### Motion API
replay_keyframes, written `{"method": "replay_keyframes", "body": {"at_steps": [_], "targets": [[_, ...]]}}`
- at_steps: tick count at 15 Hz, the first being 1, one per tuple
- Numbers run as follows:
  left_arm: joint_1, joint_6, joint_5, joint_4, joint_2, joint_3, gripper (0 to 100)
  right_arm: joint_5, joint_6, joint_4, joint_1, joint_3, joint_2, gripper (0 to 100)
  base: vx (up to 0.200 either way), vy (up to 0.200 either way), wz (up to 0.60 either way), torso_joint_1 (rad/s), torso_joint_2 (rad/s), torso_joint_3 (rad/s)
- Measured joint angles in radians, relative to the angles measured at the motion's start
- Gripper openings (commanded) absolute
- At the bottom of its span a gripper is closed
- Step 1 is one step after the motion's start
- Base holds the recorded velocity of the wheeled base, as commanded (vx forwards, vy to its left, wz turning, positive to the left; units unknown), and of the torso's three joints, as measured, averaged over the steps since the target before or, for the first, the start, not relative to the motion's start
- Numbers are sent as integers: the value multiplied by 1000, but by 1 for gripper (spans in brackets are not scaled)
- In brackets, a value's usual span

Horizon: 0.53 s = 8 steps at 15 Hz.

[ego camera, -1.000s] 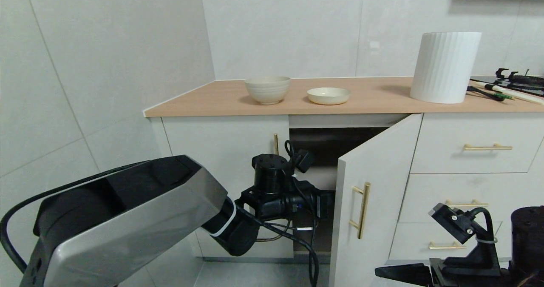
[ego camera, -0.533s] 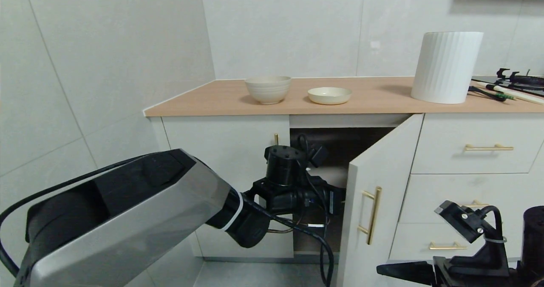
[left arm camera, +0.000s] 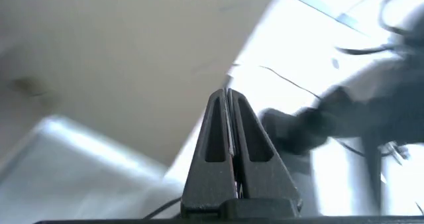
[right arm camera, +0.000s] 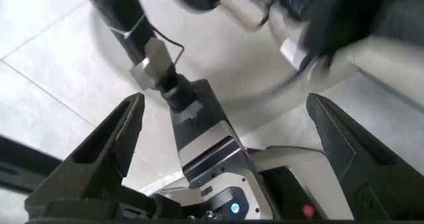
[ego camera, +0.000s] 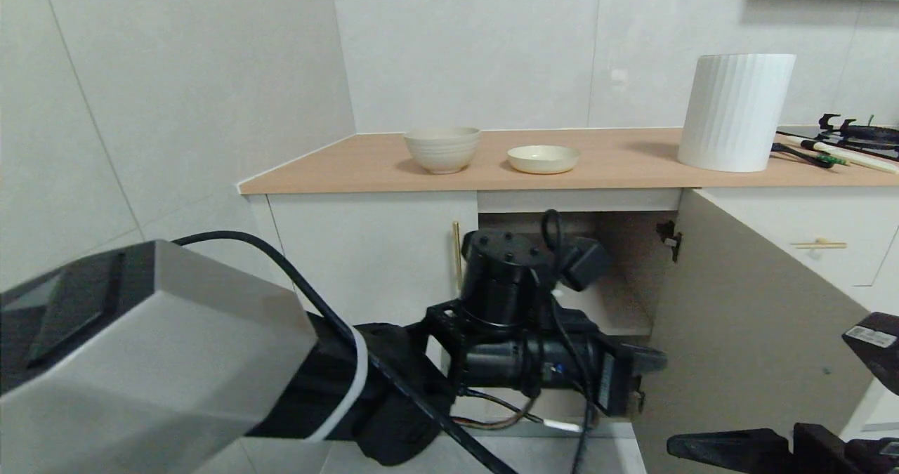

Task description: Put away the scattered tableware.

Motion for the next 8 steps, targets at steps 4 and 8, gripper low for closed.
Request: {"method": "replay_keyframes", "body": {"at_steps": [4,8], "targets": [[242,29,77,-63,-144,212,0,-23,-16,1,-24,-48,70,100,0,0,0,0,0,0],[375,97,325,-13,-333,343,0,-197,-141,3,-111,-201,271,100,0,0,0,0,0,0]]}}
